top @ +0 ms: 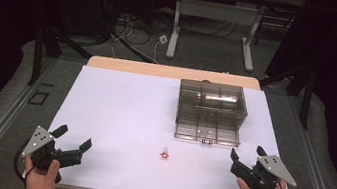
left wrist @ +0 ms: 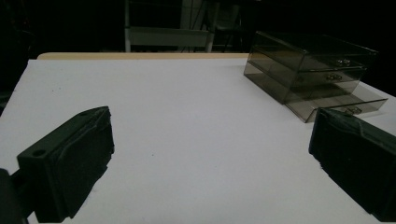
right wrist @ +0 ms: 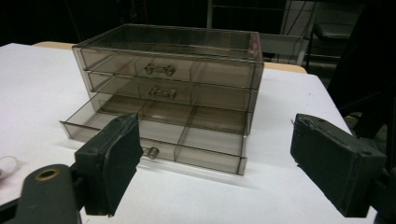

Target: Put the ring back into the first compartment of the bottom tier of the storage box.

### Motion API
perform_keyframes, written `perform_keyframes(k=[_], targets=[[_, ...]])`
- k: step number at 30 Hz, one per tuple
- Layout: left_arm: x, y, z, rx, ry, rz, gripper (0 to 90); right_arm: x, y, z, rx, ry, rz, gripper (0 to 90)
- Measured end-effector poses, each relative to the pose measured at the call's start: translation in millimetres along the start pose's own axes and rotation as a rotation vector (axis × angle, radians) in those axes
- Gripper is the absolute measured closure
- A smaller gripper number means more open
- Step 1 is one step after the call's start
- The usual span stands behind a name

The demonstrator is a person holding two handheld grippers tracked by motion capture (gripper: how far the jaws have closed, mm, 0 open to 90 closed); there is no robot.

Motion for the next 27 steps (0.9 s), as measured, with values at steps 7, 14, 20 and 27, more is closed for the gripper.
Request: perform_keyframes(k=[7, 14, 20, 27], targets=[[0.2, 0.8, 2.3, 0.011, -0.009, 0.008, 0.1, 10.3, 4.3, 1.5, 0.021, -0.019, -0.037, 17.9], [0.1, 1.1, 3.5, 0.029, -0.015, 0.026, 0.1, 20.0, 7.7, -0.2, 0.051, -0.015, -0.076, 23.6], [-1.8, 2.1, 3.4, 0.032, -0.007, 0.027, 0.1, 31.2, 9.3, -4.5, 0.091, -0.016, -0.131, 30.4], [-3.1, 2.9, 3.5, 0.032, -0.003, 0.026, 0.1, 47.2, 12.0, -11.0, 0.139, -0.043, -0.196, 31.9]])
Point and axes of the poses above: each handheld gripper's, and its own axes: y roughly forward along the jaws, z roughly out of its underside, x roughly to its left, the point moved 3 cm from there along y, roughly forward along the jaws, and after that the axes turned 8 degrees about y, right-handed, at the moved point
